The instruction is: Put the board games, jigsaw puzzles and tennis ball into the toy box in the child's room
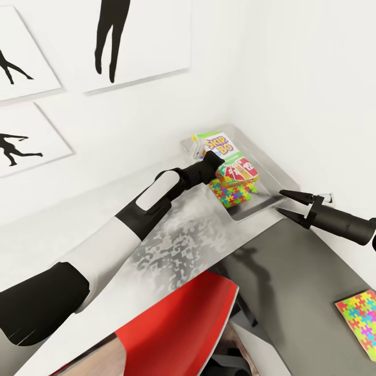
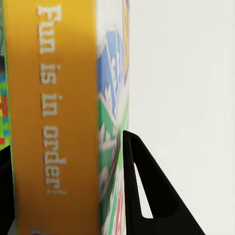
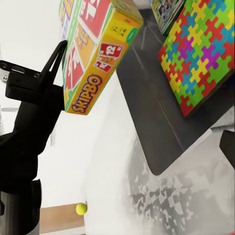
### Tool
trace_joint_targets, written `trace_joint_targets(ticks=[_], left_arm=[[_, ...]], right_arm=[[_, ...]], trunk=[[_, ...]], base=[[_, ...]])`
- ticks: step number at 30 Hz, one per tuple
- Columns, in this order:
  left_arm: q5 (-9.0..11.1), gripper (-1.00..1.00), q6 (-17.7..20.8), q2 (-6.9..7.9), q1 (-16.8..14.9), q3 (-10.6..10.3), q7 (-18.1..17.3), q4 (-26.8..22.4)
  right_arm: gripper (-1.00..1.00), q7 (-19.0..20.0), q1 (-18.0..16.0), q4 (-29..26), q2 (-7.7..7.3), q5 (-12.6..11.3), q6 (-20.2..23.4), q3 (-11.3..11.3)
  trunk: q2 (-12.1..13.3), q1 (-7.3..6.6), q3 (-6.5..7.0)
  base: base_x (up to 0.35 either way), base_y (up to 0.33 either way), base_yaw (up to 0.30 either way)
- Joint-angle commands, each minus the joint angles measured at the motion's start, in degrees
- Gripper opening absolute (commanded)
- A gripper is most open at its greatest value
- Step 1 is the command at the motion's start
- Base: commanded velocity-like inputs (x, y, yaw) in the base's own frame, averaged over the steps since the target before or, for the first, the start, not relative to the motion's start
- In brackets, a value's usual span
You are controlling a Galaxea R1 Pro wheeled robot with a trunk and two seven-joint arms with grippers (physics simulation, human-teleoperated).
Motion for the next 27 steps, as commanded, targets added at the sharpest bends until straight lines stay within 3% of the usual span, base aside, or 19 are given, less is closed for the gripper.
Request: trace_joint_targets(ticks=[1,20,27], left_arm=[[0.41,-1.00,0.05,0.00,-0.04,0.00,0.34,-0.08],[0.40,-1.00,-0.04,0.00,-0.04,-0.11,-0.10,-0.13],[0.41,-1.00,-1.06,0.00,-0.04,-1.04,-0.17,-0.13]], right_arm=[[1.00,-0.60,-0.05,-0.03,-0.01,-0.56,0.17,-0.01],[1.00,-0.60,-0.05,-0.03,-0.01,-0.56,0.17,-0.06],[1.00,-0.60,-0.05,-0.03,-0.01,-0.56,0.17,-0.12]], trunk=[[-0.09,0.03,-0.05],[-0.09,0.03,0.02],[-0.09,0.03,0.02]], base=[[0.000,0.000,-0.166],[0.000,0.000,-0.020],[0.000,-0.028,0.000]])
